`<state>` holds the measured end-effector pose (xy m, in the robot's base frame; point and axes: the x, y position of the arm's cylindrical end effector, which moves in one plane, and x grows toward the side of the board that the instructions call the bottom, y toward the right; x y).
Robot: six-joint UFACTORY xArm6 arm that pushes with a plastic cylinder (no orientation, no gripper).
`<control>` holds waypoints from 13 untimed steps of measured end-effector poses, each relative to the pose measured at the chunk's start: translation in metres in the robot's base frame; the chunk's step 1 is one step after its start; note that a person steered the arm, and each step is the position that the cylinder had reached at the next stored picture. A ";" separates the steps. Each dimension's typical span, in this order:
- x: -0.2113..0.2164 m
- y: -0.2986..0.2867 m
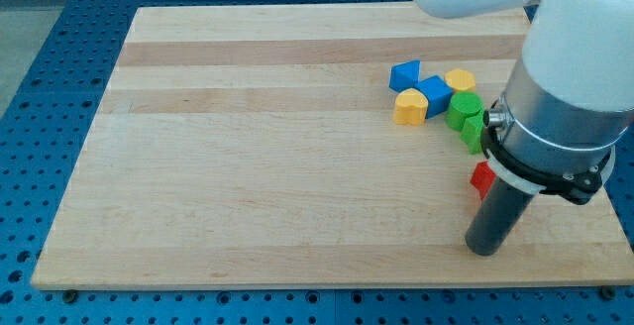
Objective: Move the red circle towards the green circle
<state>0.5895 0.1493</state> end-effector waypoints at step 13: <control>-0.093 -0.092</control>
<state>0.4963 0.0572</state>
